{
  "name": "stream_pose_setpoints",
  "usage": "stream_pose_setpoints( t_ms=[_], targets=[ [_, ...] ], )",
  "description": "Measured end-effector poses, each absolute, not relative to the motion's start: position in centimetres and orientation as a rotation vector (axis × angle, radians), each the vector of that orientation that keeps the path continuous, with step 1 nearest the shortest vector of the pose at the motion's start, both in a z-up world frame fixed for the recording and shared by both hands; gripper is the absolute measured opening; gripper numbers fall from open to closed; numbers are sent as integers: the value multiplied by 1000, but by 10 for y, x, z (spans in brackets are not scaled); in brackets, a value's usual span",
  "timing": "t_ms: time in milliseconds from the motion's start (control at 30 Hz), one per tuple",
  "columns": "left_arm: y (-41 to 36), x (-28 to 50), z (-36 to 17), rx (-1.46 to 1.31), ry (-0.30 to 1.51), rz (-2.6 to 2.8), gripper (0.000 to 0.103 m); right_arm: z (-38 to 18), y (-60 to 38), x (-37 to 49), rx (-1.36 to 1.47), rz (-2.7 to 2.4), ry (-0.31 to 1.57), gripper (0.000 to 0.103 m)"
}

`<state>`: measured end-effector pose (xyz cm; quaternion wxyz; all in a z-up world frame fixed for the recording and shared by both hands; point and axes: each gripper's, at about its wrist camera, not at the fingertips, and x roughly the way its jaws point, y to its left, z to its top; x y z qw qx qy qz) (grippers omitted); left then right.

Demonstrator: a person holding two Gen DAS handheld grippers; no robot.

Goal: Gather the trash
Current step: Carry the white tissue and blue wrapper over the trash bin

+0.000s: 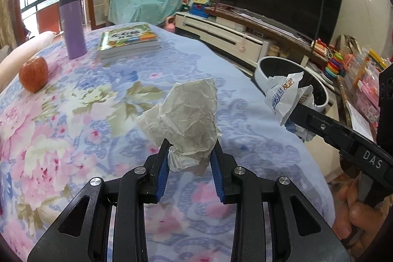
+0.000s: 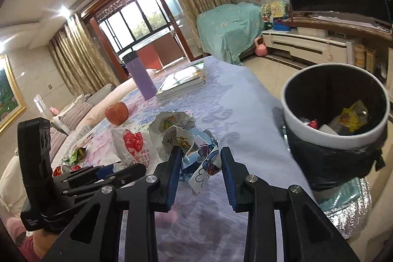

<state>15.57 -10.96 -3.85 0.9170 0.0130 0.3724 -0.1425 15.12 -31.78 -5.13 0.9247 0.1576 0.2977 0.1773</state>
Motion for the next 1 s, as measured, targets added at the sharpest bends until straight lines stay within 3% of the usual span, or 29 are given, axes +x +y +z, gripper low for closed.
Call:
stream_pose_setpoints(
  t_ms=[1000],
  targets=[
    [-211,179,-21,69,769,-518,29,-51,-425,143,376,177,594,33]
  ],
)
